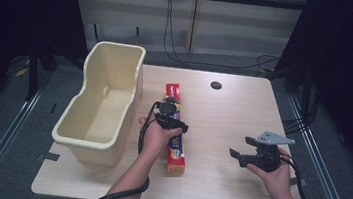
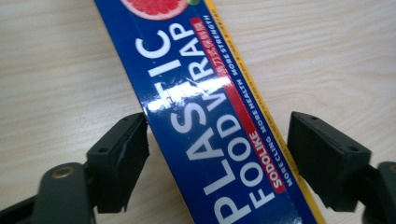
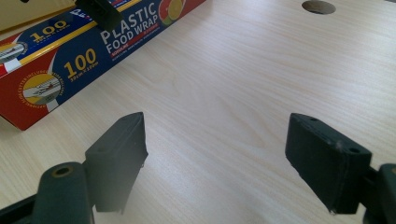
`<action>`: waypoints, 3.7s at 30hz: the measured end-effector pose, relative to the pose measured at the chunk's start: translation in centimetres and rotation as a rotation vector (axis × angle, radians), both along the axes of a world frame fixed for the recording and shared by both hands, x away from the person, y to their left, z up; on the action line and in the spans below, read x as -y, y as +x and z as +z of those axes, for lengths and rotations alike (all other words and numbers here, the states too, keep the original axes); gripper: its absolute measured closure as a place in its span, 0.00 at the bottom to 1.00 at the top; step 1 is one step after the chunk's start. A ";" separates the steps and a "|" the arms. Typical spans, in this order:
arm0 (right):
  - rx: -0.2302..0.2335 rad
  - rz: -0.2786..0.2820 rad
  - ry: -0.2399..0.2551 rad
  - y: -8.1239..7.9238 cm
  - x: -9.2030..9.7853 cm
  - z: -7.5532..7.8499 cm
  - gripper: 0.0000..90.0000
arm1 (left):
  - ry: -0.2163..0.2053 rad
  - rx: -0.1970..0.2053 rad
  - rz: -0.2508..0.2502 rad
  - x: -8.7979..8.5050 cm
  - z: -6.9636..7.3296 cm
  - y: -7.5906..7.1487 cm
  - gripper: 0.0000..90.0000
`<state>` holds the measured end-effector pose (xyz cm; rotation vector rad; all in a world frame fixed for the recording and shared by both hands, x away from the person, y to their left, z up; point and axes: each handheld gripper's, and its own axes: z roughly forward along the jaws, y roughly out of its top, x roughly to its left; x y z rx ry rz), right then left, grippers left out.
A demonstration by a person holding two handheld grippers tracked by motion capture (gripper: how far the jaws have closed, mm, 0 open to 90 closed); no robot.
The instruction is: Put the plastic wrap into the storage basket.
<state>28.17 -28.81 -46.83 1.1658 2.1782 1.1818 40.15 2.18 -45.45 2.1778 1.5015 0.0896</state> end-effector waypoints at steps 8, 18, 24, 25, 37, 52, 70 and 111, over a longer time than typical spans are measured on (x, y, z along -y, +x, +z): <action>-0.004 -0.009 0.008 0.2 0.1 0.0 0.23 | 0.031 -0.002 0.029 0.8 0.2 1.5 0.27; -0.002 -0.005 0.009 0.2 0.2 0.0 0.23 | 0.050 -0.055 0.048 0.4 0.7 1.3 0.38; -0.005 -0.006 0.011 0.2 0.1 0.1 0.23 | 0.080 -0.077 -0.020 0.0 1.1 0.5 0.44; -0.001 -0.012 0.011 0.2 0.1 0.1 0.23 | 0.080 -0.079 -0.014 0.2 1.1 0.4 0.44; -0.004 -0.012 0.014 0.3 0.2 0.1 0.23 | 0.060 -0.038 -0.010 1.1 0.4 2.1 0.34; -0.010 -0.008 0.020 0.2 0.4 0.1 0.19 | 0.106 -0.167 -0.032 1.5 0.4 3.1 0.45; -0.042 0.002 0.017 0.4 0.3 0.0 0.03 | 0.092 -0.231 -0.085 0.2 7.8 2.7 0.45; -0.059 0.078 0.025 0.4 0.3 -0.1 0.02 | 0.087 -0.267 -0.070 -5.0 18.9 1.8 0.45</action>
